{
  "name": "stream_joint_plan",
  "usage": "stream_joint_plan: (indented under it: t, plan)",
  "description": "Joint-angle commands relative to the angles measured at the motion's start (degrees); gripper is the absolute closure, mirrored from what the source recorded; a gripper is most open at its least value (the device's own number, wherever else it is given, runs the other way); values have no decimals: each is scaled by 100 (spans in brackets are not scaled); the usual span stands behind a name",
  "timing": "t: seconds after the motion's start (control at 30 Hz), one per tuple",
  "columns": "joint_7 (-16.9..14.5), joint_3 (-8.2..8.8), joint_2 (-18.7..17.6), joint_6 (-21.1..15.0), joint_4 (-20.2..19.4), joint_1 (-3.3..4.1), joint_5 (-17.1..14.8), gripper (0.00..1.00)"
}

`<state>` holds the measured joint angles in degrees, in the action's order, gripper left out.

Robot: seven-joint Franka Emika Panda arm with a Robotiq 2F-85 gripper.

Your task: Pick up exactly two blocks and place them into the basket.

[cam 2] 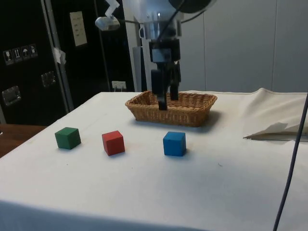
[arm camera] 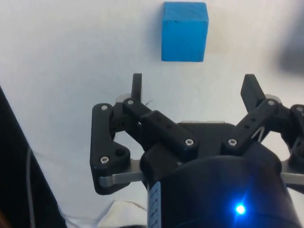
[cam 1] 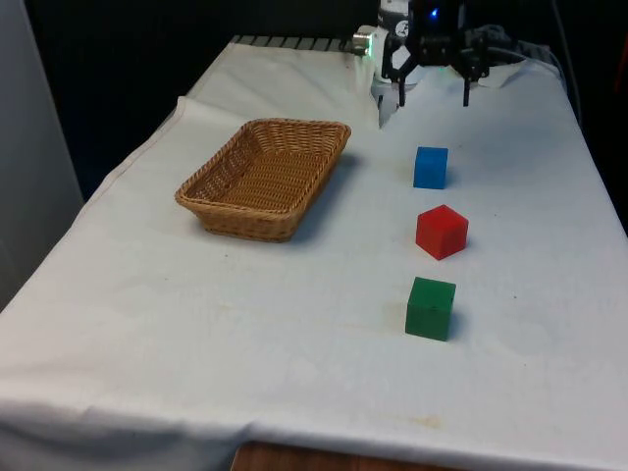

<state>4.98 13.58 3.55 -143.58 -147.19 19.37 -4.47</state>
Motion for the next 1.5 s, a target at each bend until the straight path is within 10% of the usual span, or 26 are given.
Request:
stream_joint_plan:
  t: [0.0, 0.4, 1.47]
  plan:
    - [-17, -52, -46, -195, -63, 40, -103, 0]
    - [-23, -395, -544, -980, -206, 11, -252, 0]
    - [-321, -372, -1438, -1690, -183, -34, -430, 0]
